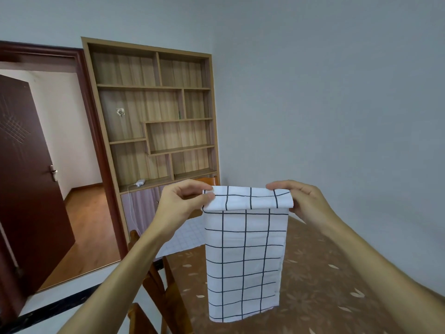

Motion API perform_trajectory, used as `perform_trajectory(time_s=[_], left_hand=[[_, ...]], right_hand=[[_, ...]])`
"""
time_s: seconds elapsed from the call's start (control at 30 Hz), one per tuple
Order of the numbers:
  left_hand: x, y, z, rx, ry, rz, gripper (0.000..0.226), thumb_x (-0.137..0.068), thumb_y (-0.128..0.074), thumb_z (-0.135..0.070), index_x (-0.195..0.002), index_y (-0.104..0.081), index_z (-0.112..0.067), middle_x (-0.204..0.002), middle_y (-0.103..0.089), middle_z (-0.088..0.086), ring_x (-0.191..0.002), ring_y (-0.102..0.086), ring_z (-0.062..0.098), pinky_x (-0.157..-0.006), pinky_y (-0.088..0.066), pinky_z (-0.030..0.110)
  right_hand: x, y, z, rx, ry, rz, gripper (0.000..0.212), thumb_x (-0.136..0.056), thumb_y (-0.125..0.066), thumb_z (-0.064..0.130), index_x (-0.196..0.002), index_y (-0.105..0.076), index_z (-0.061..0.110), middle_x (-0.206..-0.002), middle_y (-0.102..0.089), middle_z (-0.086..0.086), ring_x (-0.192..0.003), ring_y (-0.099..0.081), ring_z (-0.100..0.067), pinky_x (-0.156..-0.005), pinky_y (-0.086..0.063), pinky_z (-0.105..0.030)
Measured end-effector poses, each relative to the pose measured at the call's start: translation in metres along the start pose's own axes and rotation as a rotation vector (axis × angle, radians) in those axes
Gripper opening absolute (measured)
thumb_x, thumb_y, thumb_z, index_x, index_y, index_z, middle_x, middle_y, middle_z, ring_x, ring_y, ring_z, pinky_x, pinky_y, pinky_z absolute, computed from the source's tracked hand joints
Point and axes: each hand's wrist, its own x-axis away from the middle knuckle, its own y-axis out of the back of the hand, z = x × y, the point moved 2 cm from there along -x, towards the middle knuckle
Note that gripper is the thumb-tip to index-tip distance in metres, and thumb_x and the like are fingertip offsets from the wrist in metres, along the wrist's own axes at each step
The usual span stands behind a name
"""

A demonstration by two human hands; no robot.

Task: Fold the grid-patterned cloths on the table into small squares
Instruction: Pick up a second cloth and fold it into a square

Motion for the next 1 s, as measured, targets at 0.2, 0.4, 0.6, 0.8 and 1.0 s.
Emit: perform_trajectory(time_s=[0.2,0.4,0.6,0.8,1.0], left_hand=[[0.001,-0.003,-0.002,0.061,-0.05,-0.09,0.019,-0.08,-0.079,-0.003,-0.099,-0.076,-0.008,-0.093,-0.078,0.011,-0.087,-0.074,0.016,-0.075,-0.06,0.025],[0.007,-0.007,-0.005,0.077,-0.06,-0.088,0.036,-0.086,-0.075,-0.007,-0.119,-0.068,-0.017,-0.088,-0.077,0.004,-0.084,-0.073,0.01,-0.073,-0.058,0.022],[0.017,-0.006,0.01,-0.085,0.139,0.248,0.026,-0.098,-0.061,-0.02,-0.123,-0.067,-0.02,-0.112,-0.077,0.001,-0.106,-0.073,0.021,-0.085,-0.062,0.037],[0.017,-0.001,0.014,-0.01,0.181,0.292,0.029,-0.1,-0.055,-0.012,-0.128,-0.065,-0.014,-0.12,-0.073,0.008,-0.107,-0.072,0.029,-0.086,-0.061,0.047],[0.017,-0.004,0.011,0.076,0.145,0.331,0.035,-0.096,-0.058,0.0,-0.129,-0.064,-0.01,-0.122,-0.072,0.01,-0.111,-0.07,0.03,-0.09,-0.06,0.043]], right_hand=[[0.001,-0.005,-0.013,-0.17,-0.201,0.07,0.057,-0.092,-0.047,0.057,-0.123,-0.066,0.013,-0.116,-0.074,-0.012,-0.108,-0.069,-0.027,-0.097,-0.05,-0.041],[0.011,-0.011,-0.02,-0.04,-0.128,0.025,0.028,-0.085,-0.075,0.011,-0.113,-0.071,0.01,-0.107,-0.078,-0.005,-0.098,-0.075,-0.02,-0.08,-0.06,-0.024],[0.011,-0.013,-0.018,-0.089,-0.083,-0.062,0.021,-0.084,-0.076,0.008,-0.105,-0.074,0.011,-0.098,-0.079,-0.003,-0.091,-0.076,-0.018,-0.078,-0.061,-0.025],[0.012,-0.008,-0.017,0.026,0.024,-0.031,0.025,-0.083,-0.076,0.003,-0.107,-0.074,0.008,-0.099,-0.079,-0.002,-0.09,-0.075,-0.013,-0.076,-0.057,-0.02],[0.013,-0.004,-0.013,0.015,0.124,-0.013,0.024,-0.08,-0.074,-0.009,-0.092,-0.076,0.012,-0.086,-0.079,0.005,-0.081,-0.073,-0.007,-0.073,-0.056,-0.017]])
